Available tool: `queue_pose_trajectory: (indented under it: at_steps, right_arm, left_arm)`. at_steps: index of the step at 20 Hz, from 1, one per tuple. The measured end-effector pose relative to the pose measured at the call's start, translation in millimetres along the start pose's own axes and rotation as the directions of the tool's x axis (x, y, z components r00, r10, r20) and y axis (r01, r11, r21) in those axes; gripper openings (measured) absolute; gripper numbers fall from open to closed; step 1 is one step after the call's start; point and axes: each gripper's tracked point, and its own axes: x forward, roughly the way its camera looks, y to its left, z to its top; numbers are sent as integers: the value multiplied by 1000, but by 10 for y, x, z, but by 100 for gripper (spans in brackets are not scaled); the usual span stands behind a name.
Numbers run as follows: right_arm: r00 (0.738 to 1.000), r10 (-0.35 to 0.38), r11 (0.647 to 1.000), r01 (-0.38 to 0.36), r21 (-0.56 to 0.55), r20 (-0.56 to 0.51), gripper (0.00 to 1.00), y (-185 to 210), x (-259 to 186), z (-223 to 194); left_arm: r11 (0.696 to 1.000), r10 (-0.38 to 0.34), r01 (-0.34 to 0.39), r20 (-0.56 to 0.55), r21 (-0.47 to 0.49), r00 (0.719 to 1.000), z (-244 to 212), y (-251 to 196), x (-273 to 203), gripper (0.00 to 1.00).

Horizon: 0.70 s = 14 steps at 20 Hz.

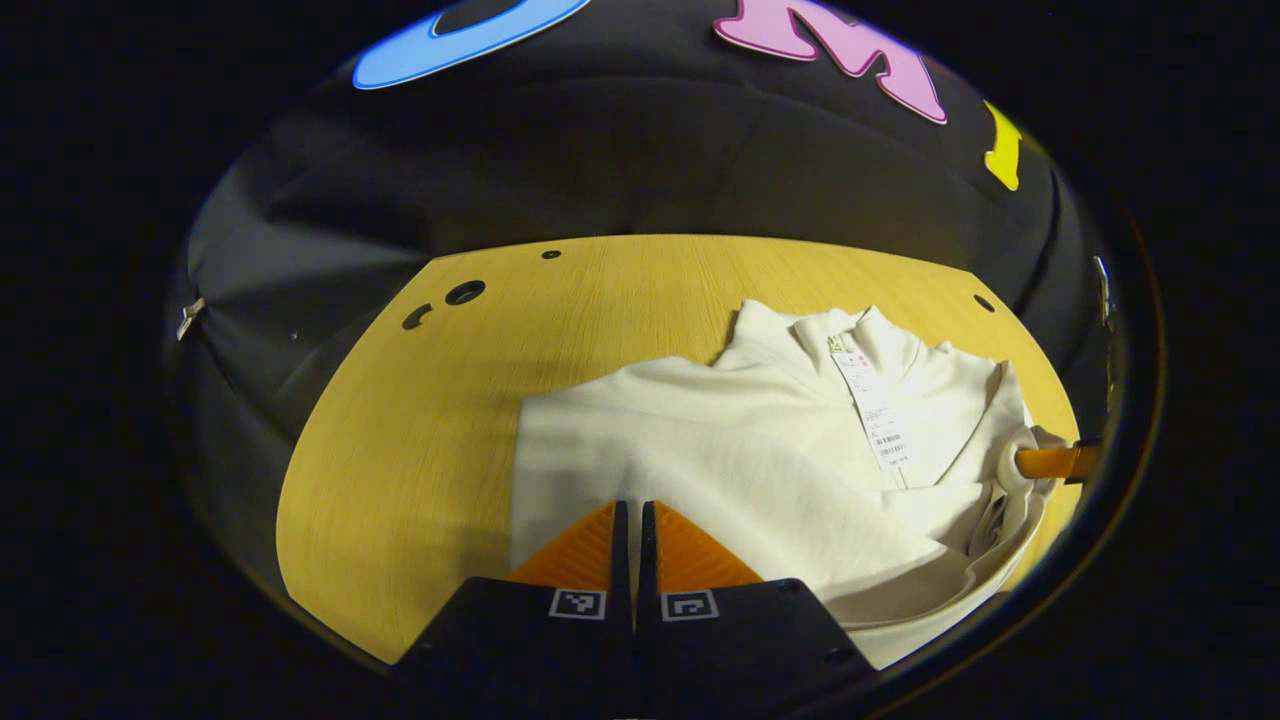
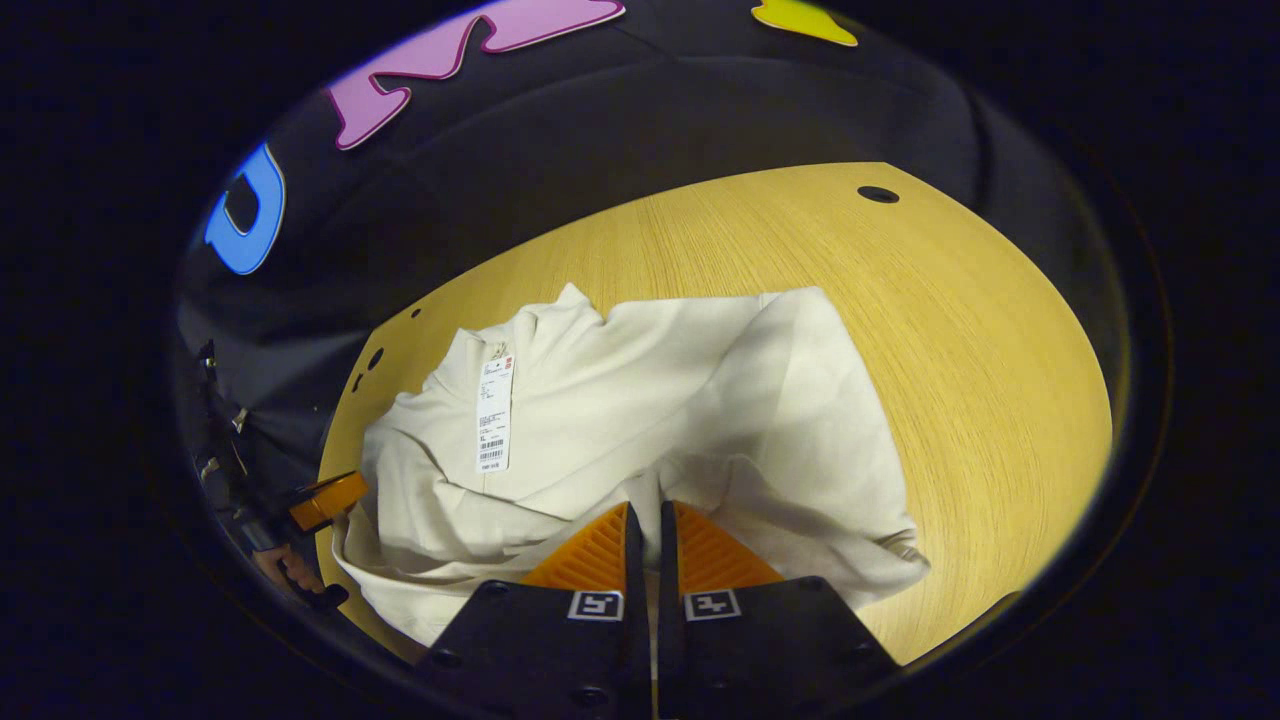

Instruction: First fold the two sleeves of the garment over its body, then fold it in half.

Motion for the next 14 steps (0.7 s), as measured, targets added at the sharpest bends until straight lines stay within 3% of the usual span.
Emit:
queue_pose_trajectory:
  at_steps: [2, 5, 6, 7, 9, 10, 11, 12, 13, 14]
  right_arm:
    - [1000, -5, 1000, 5, 11, 4, 12, -10, -30, 0]
    - [999, -19, 1000, 18, 14, 35, 28, -60, -175, 72]
    - [998, -32, 999, 31, 13, 49, 33, -94, -218, 93]
    - [997, -32, 999, 31, 17, 63, 49, -100, -303, 117]
    - [994, -24, 999, 22, 27, 105, 51, -93, -493, 198]
    - [991, -18, 999, 14, 30, 130, 52, -83, -591, 235]
    - [988, -8, 1000, 4, 30, 153, 61, -58, -695, 266]
    - [985, -1, 1000, -4, 31, 171, 63, -47, -800, 279]
    - [982, 6, 999, -12, 30, 188, 64, -33, -921, 284]
    - [979, 15, 999, -21, 27, 203, 64, -2, -1018, 281]
  left_arm:
    - [1000, -8, 8, -13, 10, 1000, -30, -56, 16, 6]
    - [999, -41, 42, -12, 22, 999, -26, -116, -75, 6]
    - [999, -46, 46, -8, 25, 999, -20, -109, -114, 14]
    - [998, -53, 53, 0, 26, 999, -1, -111, -186, 22]
    - [998, -58, 58, 25, 26, 998, 38, -89, -379, 49]
    - [998, -61, 60, 43, 23, 997, 60, -76, -500, 55]
    - [998, -62, 61, 63, 21, 996, 78, -62, -626, 59]
    - [998, -63, 61, 86, 20, 994, 93, -47, -762, 64]
    - [998, -66, 64, 111, 19, 992, 112, -39, -902, 63]
    - [997, -73, 72, 132, 14, 988, 119, -36, -1063, 70]
